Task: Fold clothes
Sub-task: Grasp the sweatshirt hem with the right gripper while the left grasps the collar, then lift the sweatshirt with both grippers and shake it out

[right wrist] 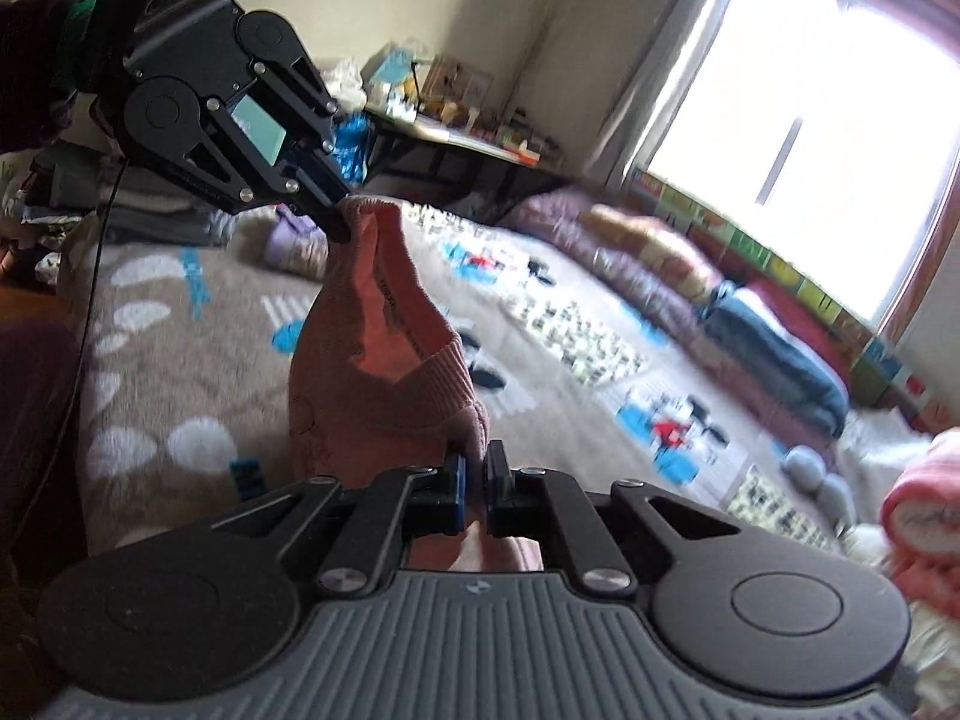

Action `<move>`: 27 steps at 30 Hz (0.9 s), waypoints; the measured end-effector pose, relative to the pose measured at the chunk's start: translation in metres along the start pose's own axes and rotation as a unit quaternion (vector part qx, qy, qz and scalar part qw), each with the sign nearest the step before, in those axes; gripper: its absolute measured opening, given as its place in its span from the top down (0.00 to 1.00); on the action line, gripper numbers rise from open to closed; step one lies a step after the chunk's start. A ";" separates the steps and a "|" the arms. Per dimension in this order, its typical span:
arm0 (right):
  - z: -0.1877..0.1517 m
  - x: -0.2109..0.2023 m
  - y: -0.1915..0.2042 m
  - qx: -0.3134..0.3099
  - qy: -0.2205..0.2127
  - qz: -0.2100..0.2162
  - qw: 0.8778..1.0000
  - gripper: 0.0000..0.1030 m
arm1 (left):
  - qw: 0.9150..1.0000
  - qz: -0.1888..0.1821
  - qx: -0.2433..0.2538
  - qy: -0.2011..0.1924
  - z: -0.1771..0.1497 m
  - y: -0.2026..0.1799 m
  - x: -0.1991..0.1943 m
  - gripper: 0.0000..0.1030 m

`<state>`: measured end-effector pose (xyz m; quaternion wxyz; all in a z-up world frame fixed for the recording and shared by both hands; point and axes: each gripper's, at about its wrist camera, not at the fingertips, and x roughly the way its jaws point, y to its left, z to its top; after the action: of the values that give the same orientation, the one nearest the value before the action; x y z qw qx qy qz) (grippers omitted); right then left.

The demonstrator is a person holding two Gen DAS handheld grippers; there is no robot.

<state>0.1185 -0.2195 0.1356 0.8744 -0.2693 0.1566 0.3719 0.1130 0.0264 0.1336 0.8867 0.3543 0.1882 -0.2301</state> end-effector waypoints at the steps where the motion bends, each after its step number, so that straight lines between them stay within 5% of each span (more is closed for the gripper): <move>1: 0.007 -0.004 -0.003 -0.003 -0.005 -0.003 1.000 0.93 | 1.000 0.006 -0.005 -0.003 0.002 0.003 -0.004 0.92; 11: 0.060 -0.010 -0.025 -0.037 -0.009 -0.008 0.999 0.94 | 1.000 0.018 -0.002 -0.023 0.018 0.037 -0.007 0.92; 27: 0.082 0.071 -0.116 -0.026 0.013 -0.023 0.999 0.94 | 1.000 0.023 -0.007 -0.013 0.045 0.109 0.089 0.92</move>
<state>0.2576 -0.1978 0.2095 0.8735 -0.2998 0.1520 0.3522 0.2531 0.0401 0.1793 0.8964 0.3494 0.1704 -0.2129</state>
